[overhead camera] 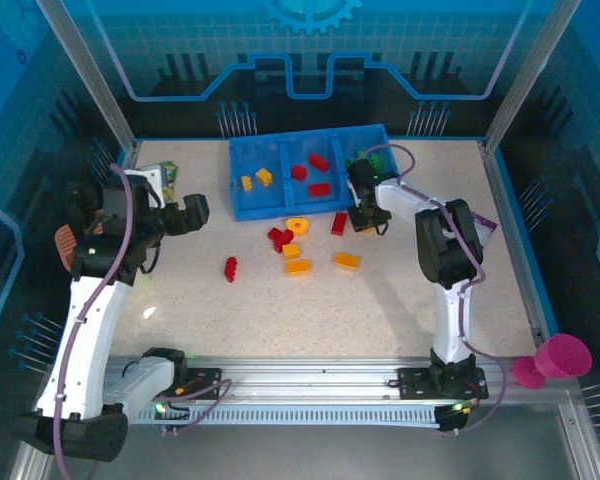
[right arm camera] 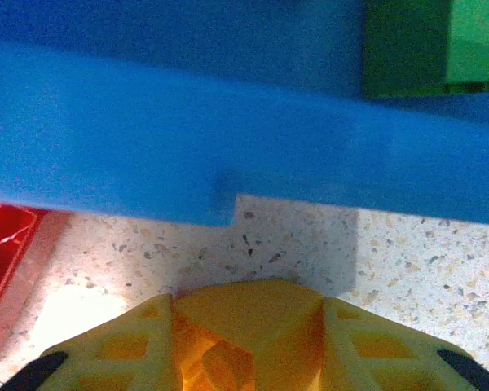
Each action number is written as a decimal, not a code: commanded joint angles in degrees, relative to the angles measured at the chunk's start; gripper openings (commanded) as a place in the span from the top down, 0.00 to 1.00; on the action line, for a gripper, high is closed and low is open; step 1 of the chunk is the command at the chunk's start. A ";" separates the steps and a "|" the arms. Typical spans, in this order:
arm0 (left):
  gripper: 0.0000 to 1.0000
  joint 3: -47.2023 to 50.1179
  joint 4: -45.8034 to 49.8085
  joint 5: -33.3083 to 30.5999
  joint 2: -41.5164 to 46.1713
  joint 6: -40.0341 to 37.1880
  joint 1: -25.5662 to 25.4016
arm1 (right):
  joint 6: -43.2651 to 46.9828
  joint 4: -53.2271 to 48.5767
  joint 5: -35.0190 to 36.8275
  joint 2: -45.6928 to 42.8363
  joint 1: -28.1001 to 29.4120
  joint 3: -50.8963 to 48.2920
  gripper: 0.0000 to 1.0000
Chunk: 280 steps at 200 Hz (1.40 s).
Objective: Sort the legos into containers by color
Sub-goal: Pick up the lego from the center of the table, then place the lego in the container.
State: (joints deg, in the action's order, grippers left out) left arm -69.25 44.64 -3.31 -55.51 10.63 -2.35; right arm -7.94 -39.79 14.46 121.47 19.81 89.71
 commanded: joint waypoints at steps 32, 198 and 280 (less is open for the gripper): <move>0.01 0.29 -2.63 0.92 0.15 1.07 0.57 | 0.27 -8.58 -2.51 -10.10 2.26 -1.17 0.70; 0.01 -1.32 -2.49 3.09 -0.21 1.15 0.68 | 9.63 -3.18 -14.36 19.34 18.25 55.25 0.67; 0.01 -0.40 -5.27 7.49 -0.83 2.64 0.77 | 19.27 3.23 -7.54 28.93 21.29 55.53 0.66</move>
State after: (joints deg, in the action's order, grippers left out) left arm -69.28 40.58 2.31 -56.42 12.14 -2.22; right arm 6.09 -38.37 2.04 146.19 39.70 143.15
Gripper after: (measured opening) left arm 0.992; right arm 0.344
